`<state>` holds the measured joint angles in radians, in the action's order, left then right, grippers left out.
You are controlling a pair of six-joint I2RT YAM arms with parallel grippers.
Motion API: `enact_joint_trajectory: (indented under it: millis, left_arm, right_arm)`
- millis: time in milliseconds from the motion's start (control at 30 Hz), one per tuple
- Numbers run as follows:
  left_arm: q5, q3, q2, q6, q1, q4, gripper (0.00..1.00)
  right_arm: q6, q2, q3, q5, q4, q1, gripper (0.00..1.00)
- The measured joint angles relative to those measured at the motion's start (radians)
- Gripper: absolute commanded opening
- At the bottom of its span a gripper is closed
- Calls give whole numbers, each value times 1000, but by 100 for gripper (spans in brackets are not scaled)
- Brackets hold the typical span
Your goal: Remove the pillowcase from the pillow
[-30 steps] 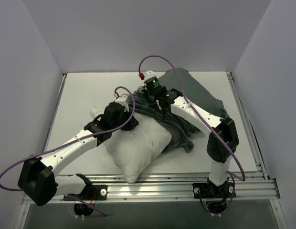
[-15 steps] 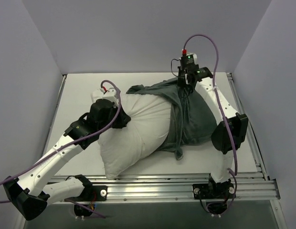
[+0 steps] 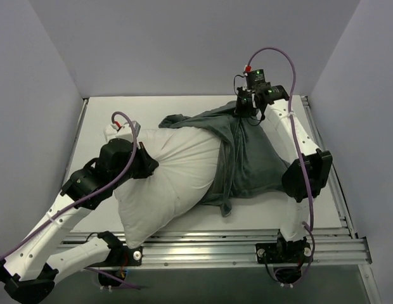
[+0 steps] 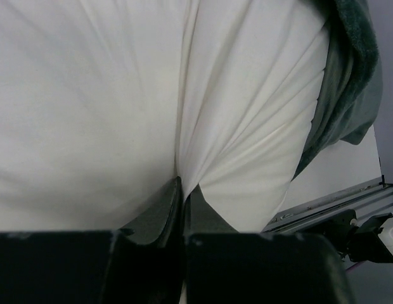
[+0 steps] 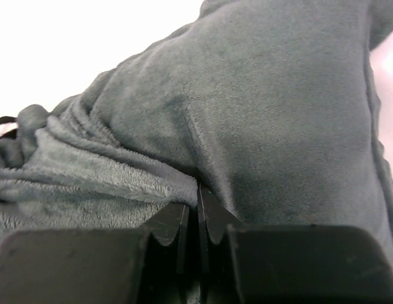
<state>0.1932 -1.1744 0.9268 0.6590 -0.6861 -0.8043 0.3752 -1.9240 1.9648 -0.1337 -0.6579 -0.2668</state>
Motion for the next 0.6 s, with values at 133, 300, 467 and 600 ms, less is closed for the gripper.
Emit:
enact_joint_trajectory:
  millis: [133,300,467,600]
  left_arm:
    - [-45,13,32,-26,10,40,2]
    - [-69,36,158,-34,29,130,2]
    - [-78,13,329,-34,32,220,3]
    - [-71,-36,413,-32,34,282,2]
  right_arm:
    - [-39,0,-60,-47,112,-13,31]
    - [-56,23,-172,-50,280,-37,63]
    - [-46,176,-352,-28,393,-35,77]
    - [-33,394,-502,33,415,-35,78]
